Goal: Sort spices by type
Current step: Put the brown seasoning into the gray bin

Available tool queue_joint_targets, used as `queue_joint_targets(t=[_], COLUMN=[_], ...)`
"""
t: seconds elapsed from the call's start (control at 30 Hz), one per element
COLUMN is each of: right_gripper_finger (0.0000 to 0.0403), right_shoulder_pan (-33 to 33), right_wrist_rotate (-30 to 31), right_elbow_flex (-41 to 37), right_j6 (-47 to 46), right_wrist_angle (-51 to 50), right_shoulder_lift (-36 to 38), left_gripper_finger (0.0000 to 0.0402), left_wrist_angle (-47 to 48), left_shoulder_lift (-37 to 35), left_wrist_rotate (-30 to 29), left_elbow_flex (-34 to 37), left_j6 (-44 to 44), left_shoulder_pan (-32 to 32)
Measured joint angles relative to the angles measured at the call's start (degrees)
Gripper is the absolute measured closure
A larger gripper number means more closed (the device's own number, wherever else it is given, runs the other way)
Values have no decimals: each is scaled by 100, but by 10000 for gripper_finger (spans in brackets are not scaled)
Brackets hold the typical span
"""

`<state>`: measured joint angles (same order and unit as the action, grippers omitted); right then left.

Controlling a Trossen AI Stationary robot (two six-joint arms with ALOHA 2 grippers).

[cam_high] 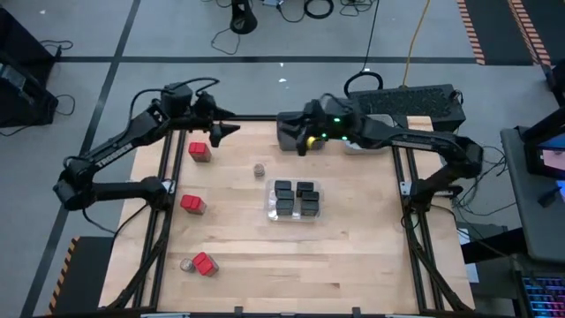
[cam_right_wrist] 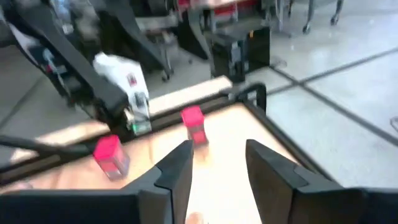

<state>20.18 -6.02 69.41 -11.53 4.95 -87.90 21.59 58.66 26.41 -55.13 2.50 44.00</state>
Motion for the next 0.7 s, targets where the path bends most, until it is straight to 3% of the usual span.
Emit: queue_joint_targets(t=[0.1,0.37,0.7], right_gripper_finger=[250,184,170], right_shoulder_pan=[-38,-40,-609], right_wrist_rotate=[-158,-159,-189], right_elbow_flex=[641,2620,3308], right_j6=[172,469,950], right_wrist_angle=[-194,-2529,-2777], right_shoulder_lift=[-674,-2427,-3466], left_gripper_finger=[102,102,102], left_wrist_angle=[45,50,334], left_shoulder_lift=[-90,-507,-521], left_wrist_rotate=[107,-36,-129], left_elbow_flex=[0,0,197], left_j6=[41,147,-33], left_shoulder_pan=[34,319,506])
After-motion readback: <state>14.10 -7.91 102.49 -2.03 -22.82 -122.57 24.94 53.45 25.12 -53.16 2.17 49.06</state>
